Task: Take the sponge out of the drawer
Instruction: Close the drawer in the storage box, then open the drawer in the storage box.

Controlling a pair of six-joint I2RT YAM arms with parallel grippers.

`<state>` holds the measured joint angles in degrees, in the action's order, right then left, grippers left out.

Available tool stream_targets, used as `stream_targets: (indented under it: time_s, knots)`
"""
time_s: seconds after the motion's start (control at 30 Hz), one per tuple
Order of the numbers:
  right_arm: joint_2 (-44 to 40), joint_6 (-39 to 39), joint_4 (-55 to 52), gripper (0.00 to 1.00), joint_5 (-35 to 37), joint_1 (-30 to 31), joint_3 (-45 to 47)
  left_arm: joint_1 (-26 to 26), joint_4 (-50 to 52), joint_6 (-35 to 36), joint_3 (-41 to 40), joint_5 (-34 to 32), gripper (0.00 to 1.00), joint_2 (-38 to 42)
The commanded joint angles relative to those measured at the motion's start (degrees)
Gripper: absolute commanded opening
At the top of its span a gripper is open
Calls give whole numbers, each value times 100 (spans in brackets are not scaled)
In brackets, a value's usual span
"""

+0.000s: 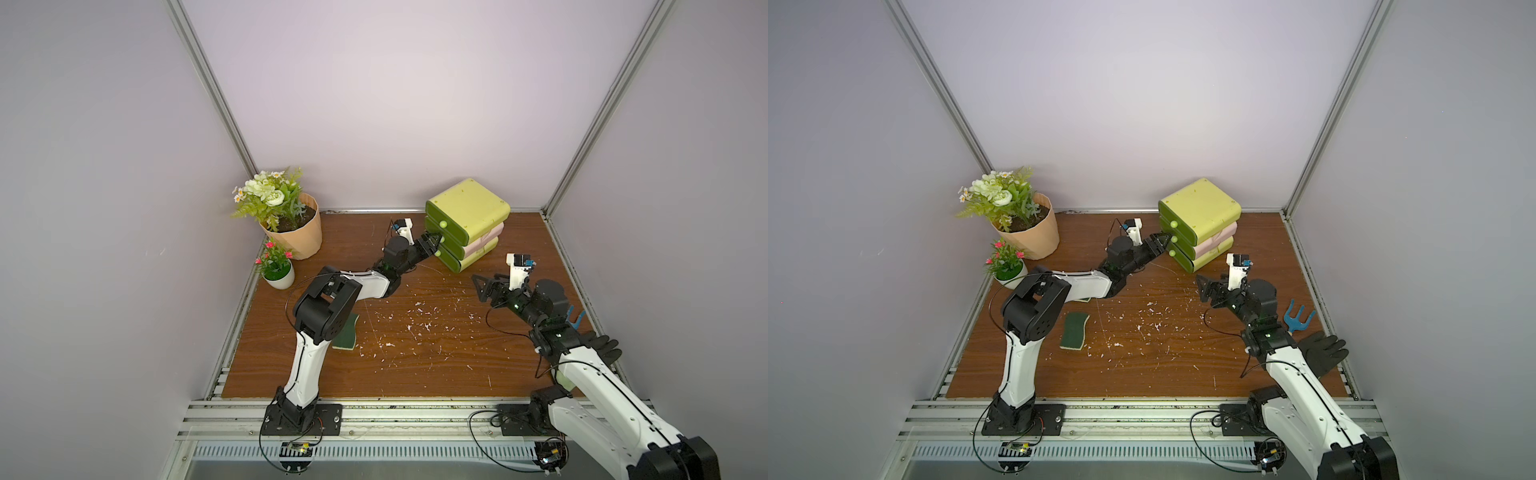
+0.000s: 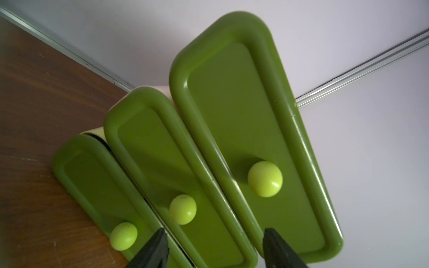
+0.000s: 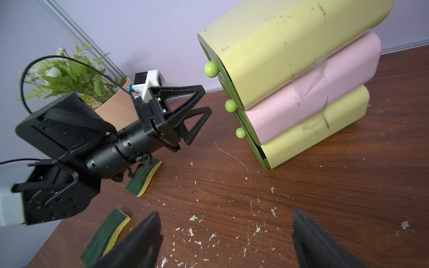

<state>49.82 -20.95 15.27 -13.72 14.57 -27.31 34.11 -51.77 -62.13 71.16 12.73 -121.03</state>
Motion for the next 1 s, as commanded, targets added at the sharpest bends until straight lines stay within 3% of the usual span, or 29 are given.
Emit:
stream_targets:
  time_s: [0.0, 0.43, 0.97]
  knots:
    - [-44, 69, 161, 91, 36, 22, -29, 35, -395, -32, -71, -95, 68, 246]
    - [-56, 65, 161, 91, 44, 28, -20, 35, -483, -398, 17, -43, 60, -94]
    - [-36, 76, 150, 92, 53, 28, -29, 30, -378, -790, 557, 73, 59, -677]
